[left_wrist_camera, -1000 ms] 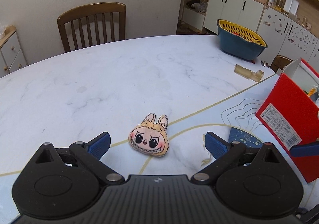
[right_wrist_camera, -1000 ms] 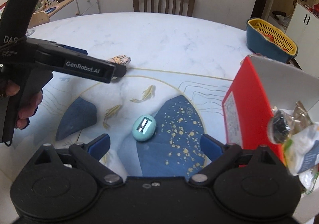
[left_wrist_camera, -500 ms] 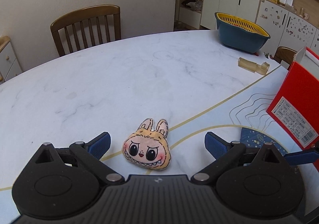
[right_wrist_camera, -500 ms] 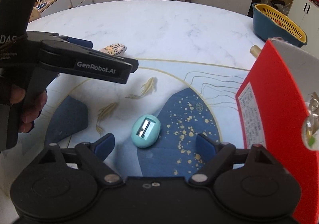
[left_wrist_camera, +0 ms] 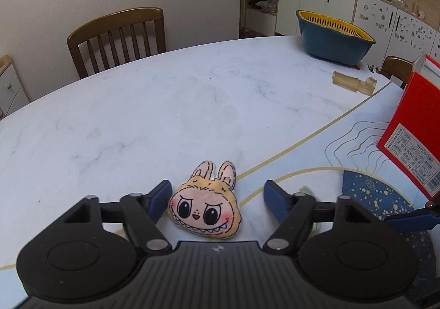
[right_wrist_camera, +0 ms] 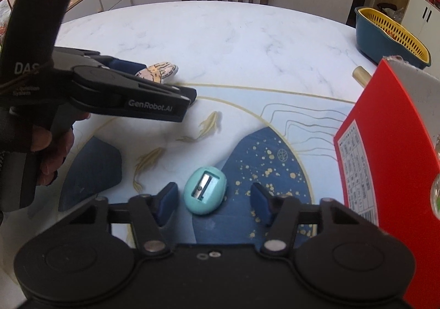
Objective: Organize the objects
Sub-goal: 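Grasp plush bunny doll with left tool while right tool grasps teal sharpener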
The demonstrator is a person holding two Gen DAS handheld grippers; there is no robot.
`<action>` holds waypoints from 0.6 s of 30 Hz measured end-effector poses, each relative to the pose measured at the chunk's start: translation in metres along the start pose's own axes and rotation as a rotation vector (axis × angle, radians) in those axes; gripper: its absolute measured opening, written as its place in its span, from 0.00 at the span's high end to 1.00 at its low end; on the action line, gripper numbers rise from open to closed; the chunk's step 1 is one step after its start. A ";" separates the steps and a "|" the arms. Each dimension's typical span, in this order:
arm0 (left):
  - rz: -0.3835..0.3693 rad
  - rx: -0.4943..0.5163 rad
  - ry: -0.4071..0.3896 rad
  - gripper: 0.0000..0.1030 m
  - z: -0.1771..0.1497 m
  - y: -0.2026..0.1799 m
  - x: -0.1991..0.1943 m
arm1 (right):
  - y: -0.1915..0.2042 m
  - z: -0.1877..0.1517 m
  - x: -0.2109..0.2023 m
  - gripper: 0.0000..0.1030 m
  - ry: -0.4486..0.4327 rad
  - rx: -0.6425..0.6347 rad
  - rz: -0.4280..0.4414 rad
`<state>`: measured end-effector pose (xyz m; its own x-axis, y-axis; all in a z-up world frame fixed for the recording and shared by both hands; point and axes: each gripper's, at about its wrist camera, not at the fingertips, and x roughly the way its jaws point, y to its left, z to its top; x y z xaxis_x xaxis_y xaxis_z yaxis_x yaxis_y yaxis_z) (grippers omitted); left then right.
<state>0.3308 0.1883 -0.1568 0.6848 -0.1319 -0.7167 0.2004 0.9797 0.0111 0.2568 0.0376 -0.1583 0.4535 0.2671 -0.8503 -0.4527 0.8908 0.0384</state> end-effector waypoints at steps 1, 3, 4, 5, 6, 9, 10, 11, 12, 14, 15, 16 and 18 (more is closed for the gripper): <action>0.003 -0.001 -0.001 0.33 0.000 0.000 -0.001 | 0.000 0.000 0.000 0.50 -0.001 -0.001 -0.001; 0.010 0.000 -0.003 0.37 0.000 0.000 -0.002 | 0.000 0.001 0.000 0.56 -0.005 -0.005 -0.004; 0.013 0.001 -0.003 0.40 0.000 0.000 -0.002 | 0.000 0.001 0.000 0.57 -0.006 -0.005 -0.002; 0.015 0.002 -0.002 0.43 0.000 -0.001 -0.003 | 0.000 0.001 0.000 0.61 -0.008 -0.004 0.000; 0.014 0.001 -0.001 0.44 0.000 -0.001 -0.003 | 0.000 0.001 0.000 0.64 -0.009 -0.006 0.000; 0.007 -0.013 0.005 0.51 0.000 0.001 -0.005 | 0.001 0.000 0.000 0.69 -0.010 -0.012 0.005; 0.006 -0.016 0.007 0.51 0.000 0.001 -0.006 | 0.001 0.000 0.000 0.69 -0.009 -0.013 0.007; 0.001 -0.018 0.010 0.51 -0.001 0.001 -0.007 | 0.001 0.000 -0.001 0.69 -0.008 -0.011 0.007; -0.003 -0.017 0.011 0.52 -0.001 0.001 -0.008 | 0.001 0.000 -0.001 0.70 -0.006 -0.008 0.008; -0.006 -0.013 0.014 0.52 -0.002 -0.001 -0.011 | 0.000 -0.001 -0.003 0.70 -0.009 -0.003 0.010; -0.006 -0.012 0.017 0.52 -0.003 -0.002 -0.013 | -0.001 -0.002 -0.004 0.70 -0.011 -0.001 0.009; -0.010 -0.014 0.018 0.52 -0.002 -0.004 -0.015 | -0.001 -0.002 -0.006 0.70 -0.013 0.002 0.009; -0.022 -0.015 0.013 0.52 -0.001 -0.007 -0.023 | -0.003 -0.003 -0.011 0.70 -0.015 0.013 0.014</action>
<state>0.3130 0.1847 -0.1414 0.6710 -0.1518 -0.7257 0.2048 0.9787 -0.0154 0.2511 0.0308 -0.1504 0.4583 0.2853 -0.8418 -0.4494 0.8915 0.0574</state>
